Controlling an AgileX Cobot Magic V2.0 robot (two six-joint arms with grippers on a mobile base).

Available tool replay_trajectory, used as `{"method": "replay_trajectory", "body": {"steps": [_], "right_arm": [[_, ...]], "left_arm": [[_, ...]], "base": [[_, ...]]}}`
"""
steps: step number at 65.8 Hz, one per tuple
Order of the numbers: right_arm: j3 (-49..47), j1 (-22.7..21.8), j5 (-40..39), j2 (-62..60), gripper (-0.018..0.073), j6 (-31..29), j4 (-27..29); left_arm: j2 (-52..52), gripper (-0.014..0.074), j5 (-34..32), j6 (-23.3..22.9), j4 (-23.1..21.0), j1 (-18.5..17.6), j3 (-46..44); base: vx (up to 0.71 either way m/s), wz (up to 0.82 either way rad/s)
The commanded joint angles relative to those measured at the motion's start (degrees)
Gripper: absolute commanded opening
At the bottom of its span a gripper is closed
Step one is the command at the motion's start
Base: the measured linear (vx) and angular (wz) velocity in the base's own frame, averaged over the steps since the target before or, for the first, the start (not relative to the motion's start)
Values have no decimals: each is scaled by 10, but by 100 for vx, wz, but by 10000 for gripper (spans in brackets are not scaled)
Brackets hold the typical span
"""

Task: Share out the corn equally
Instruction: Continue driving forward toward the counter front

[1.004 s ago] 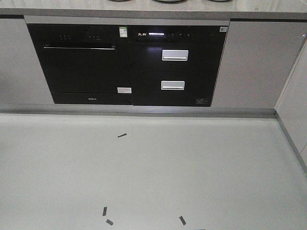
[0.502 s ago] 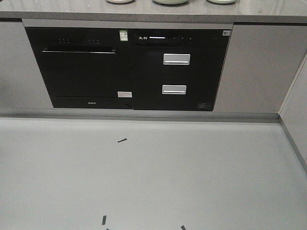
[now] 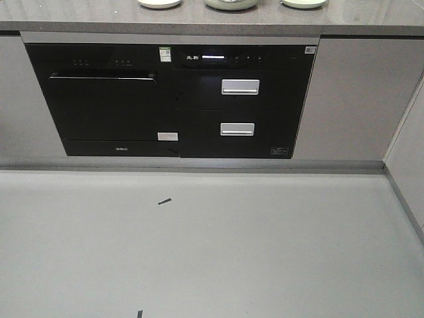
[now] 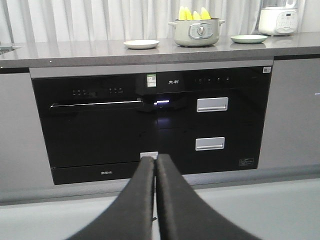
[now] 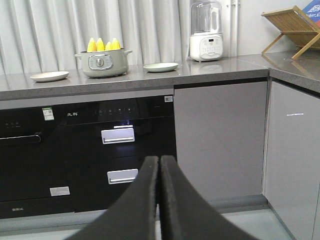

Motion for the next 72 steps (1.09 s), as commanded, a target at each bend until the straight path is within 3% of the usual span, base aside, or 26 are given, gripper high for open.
{"method": "replay_trajectory", "body": {"steps": [1, 72], "right_arm": [[4, -2, -42, -2, -3, -3, -4], [4, -2, -42, -2, -3, -3, -4]], "left_arm": [[-10, -6, -40, -4, -2, -2, 8], [-10, -6, -40, -4, -2, -2, 8]], "base": [[8, -4], [8, -3]]}}
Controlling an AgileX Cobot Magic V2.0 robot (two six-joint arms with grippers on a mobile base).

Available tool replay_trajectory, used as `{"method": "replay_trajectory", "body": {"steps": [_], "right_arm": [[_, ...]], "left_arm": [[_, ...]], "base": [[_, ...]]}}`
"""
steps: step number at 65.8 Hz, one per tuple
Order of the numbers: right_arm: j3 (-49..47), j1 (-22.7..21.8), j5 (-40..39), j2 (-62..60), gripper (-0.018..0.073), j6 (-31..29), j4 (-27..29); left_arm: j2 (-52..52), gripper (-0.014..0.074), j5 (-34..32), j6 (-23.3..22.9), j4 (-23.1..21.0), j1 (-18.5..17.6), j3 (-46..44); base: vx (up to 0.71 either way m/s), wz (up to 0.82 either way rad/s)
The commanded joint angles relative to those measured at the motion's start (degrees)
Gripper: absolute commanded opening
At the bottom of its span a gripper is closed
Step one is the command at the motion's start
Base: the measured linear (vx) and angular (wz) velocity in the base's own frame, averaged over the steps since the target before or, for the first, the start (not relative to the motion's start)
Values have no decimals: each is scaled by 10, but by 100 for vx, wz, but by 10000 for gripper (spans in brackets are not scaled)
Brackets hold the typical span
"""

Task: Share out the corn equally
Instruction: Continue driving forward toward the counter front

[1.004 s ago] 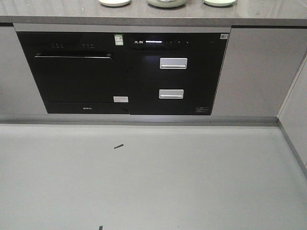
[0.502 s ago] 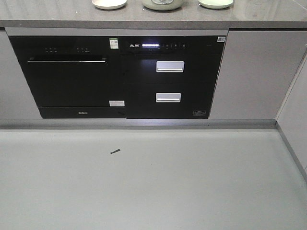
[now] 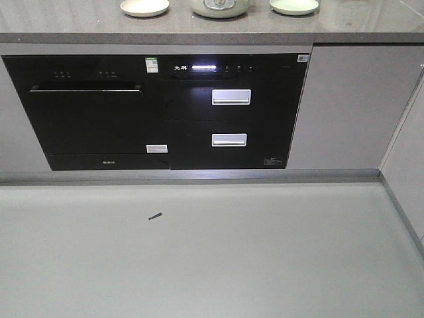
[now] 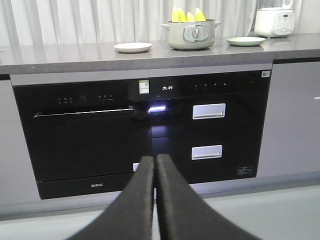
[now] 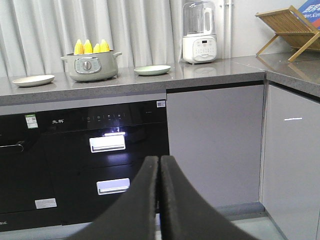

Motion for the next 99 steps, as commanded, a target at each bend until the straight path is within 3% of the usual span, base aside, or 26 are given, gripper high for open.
{"method": "replay_trajectory", "body": {"steps": [1, 99], "right_arm": [[4, -2, -42, -2, -3, -3, -4], [4, -2, -42, -2, -3, -3, -4]], "left_arm": [[-10, -6, -40, -4, -2, -2, 8], [-10, -6, -40, -4, -2, -2, 8]], "base": [[9, -2], [9, -1]]}}
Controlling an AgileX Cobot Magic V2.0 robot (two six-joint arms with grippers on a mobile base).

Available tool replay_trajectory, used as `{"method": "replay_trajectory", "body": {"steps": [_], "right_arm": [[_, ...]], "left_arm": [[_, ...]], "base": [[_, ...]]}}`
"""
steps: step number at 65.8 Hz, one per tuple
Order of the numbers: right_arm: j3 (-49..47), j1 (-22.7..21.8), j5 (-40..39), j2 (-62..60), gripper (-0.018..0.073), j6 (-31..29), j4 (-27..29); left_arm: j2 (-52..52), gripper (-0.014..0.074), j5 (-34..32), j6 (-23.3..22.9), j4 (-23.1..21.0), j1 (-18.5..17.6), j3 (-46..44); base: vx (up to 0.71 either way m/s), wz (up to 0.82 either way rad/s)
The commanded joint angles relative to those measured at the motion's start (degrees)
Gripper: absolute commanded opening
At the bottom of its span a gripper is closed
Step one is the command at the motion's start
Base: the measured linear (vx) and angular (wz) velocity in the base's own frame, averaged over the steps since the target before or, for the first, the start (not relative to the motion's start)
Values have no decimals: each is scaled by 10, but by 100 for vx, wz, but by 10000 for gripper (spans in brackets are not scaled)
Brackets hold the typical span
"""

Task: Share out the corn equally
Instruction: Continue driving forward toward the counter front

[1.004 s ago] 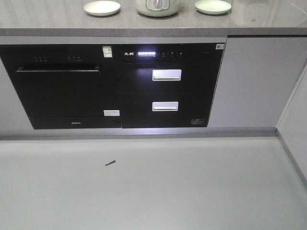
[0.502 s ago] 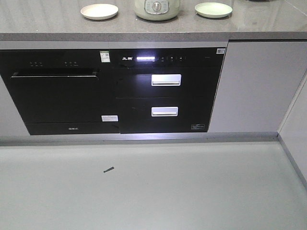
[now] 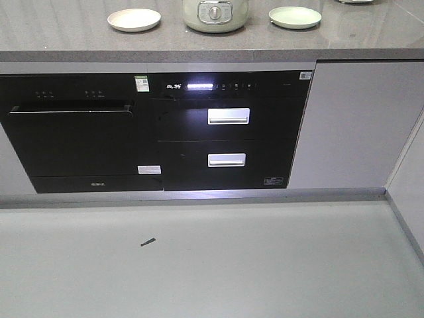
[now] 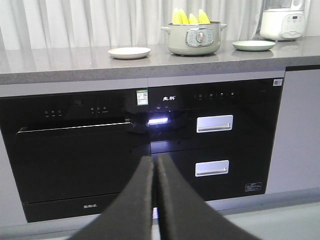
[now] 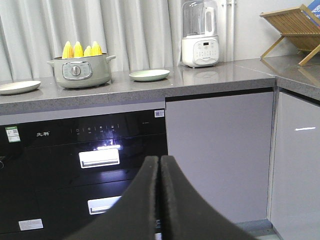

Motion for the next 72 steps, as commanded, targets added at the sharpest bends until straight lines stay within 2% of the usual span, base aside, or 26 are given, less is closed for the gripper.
{"method": "replay_trajectory", "body": {"steps": [1, 72], "right_arm": [[4, -2, -42, -2, -3, -3, -4], [4, -2, -42, -2, -3, -3, -4]], "left_arm": [[-10, -6, -40, -4, -2, -2, 8], [-10, -6, -40, -4, -2, -2, 8]], "base": [[6, -1], [5, -1]]}}
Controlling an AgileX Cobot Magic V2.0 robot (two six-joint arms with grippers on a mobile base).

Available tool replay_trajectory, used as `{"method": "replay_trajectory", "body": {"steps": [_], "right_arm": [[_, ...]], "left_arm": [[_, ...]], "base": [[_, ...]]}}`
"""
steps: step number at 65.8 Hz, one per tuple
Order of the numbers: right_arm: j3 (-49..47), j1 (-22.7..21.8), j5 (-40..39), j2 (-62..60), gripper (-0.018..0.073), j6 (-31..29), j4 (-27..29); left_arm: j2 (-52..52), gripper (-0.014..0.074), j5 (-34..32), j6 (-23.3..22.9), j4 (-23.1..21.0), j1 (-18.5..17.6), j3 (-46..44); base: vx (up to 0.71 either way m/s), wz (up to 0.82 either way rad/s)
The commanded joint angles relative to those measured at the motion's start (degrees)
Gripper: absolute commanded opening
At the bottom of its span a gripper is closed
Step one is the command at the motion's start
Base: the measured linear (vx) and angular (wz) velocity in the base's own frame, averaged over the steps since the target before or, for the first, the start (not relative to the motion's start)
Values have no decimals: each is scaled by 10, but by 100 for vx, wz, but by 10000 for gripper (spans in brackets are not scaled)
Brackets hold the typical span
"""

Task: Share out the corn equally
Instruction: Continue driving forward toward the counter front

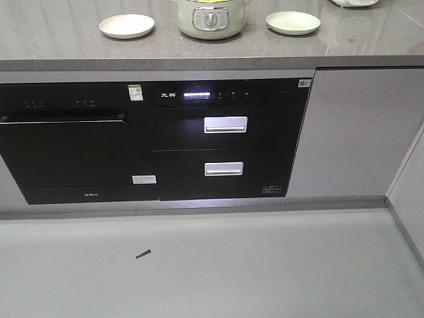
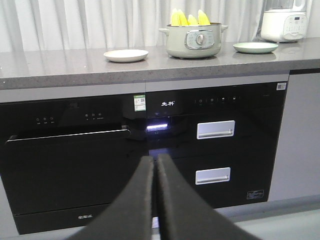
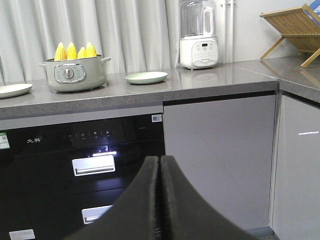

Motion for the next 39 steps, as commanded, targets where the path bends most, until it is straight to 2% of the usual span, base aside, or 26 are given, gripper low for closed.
{"method": "replay_trajectory", "body": {"steps": [1, 39], "right_arm": [[4, -2, -42, -2, -3, -3, -4], [4, -2, -42, -2, -3, -3, -4]], "left_arm": [[-10, -6, -40, -4, -2, -2, 8], [-10, -6, -40, -4, -2, -2, 8]], "base": [[5, -1], [6, -1]]}}
